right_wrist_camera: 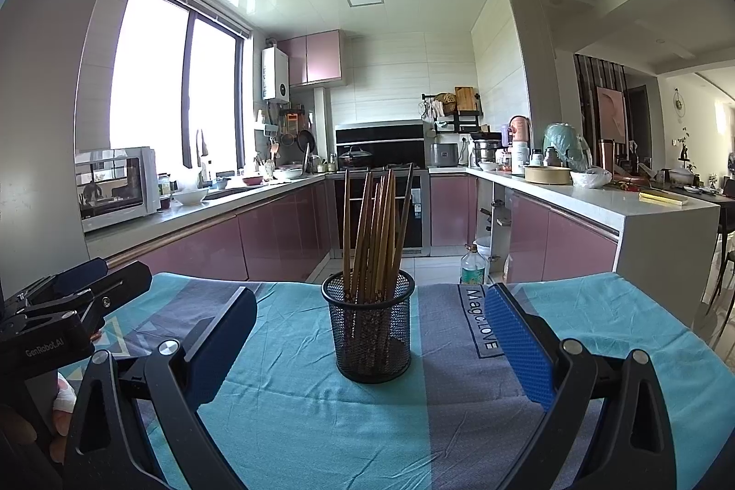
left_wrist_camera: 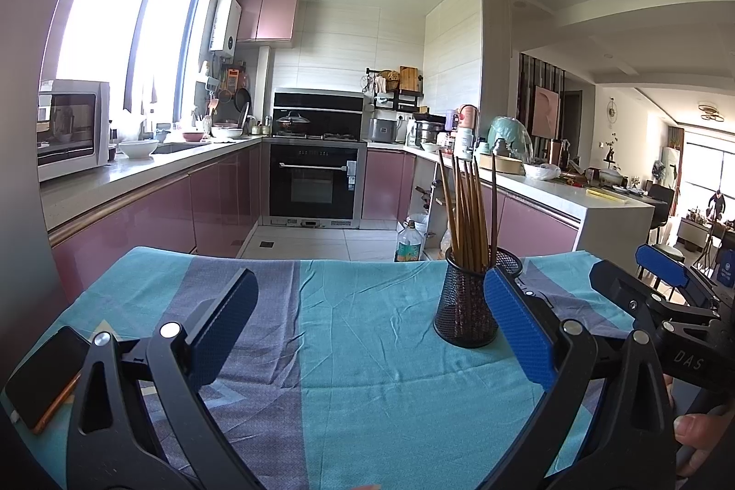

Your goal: Organize utensils

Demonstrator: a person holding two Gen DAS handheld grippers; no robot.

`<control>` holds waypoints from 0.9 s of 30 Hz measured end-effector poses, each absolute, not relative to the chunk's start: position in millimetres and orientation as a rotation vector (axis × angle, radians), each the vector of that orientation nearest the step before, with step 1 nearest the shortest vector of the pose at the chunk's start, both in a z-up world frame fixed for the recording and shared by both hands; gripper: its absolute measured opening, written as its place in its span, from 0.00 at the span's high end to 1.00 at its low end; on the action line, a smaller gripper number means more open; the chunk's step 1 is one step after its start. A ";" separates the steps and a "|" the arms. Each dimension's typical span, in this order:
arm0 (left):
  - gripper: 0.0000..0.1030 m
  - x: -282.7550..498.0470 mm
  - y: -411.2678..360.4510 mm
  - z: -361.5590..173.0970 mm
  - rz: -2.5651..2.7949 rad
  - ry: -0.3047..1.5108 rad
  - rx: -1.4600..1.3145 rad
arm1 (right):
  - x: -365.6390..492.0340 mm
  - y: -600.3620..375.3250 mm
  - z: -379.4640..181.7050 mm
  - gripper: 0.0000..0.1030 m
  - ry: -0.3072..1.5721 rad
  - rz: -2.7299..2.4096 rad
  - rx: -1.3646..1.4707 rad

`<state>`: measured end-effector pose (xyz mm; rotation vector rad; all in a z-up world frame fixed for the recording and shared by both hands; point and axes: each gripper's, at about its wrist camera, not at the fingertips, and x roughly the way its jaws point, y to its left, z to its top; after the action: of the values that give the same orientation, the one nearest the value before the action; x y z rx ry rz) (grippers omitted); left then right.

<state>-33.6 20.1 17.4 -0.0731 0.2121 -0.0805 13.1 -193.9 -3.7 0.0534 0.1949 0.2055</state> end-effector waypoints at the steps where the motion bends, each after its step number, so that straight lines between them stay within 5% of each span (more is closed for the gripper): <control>1: 0.06 -33.2 20.6 17.7 -0.081 0.213 -0.074 | 13.0 -193.9 -3.9 0.07 0.195 0.204 0.054; 27: 0.06 -37.9 19.1 12.4 -0.063 0.202 -0.059 | 15.0 -194.2 -4.8 0.07 0.202 0.203 0.055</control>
<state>-37.9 19.1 12.4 -0.0593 0.2024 -0.0626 15.0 -194.2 -4.8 0.0545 0.2018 0.2028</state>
